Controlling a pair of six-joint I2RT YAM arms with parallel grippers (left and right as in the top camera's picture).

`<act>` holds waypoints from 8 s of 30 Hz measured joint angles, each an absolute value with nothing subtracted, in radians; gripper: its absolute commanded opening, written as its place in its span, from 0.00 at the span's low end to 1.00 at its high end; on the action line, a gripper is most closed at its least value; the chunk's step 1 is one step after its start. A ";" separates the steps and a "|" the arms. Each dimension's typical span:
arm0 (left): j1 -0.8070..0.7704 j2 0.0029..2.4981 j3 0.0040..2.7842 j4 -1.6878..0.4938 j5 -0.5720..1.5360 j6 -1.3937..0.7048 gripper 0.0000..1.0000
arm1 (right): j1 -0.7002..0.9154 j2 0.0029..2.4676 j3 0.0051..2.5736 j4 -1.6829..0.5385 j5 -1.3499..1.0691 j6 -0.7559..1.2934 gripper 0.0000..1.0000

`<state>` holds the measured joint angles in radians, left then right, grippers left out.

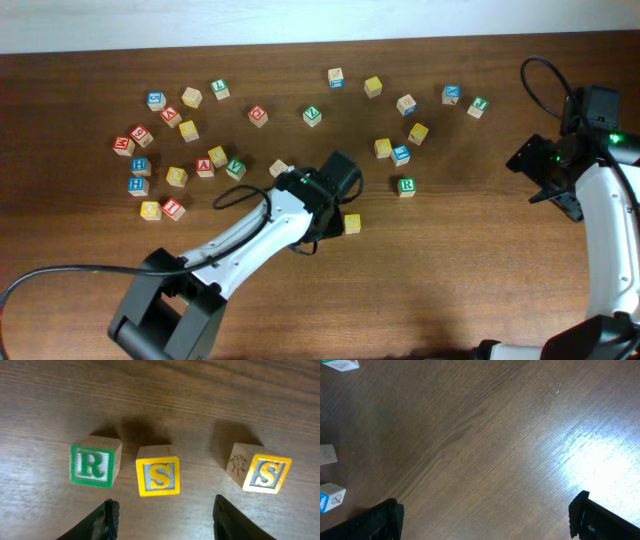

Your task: Spell out RSS

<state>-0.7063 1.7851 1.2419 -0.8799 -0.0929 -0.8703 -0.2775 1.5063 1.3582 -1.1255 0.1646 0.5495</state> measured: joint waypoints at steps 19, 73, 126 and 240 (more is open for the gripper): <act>-0.717 1.873 1.227 -0.804 -0.110 -0.883 0.50 | -0.278 1.506 1.358 -1.126 0.165 0.549 0.98; -0.717 1.909 1.225 -0.664 -0.059 -0.677 0.25 | -0.278 1.506 1.358 -1.126 0.165 0.550 0.98; -0.490 1.663 1.243 -1.005 -0.044 -0.548 0.72 | -0.278 1.506 1.359 -1.127 0.165 0.549 0.98; -0.615 1.869 1.172 -0.743 -0.052 -0.580 0.32 | -0.278 1.506 1.359 -1.126 0.165 0.550 0.98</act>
<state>-0.6151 1.8687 1.1721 -0.7429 -0.0525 -0.5800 -0.2783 1.5063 1.3586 -1.1259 0.1646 0.5495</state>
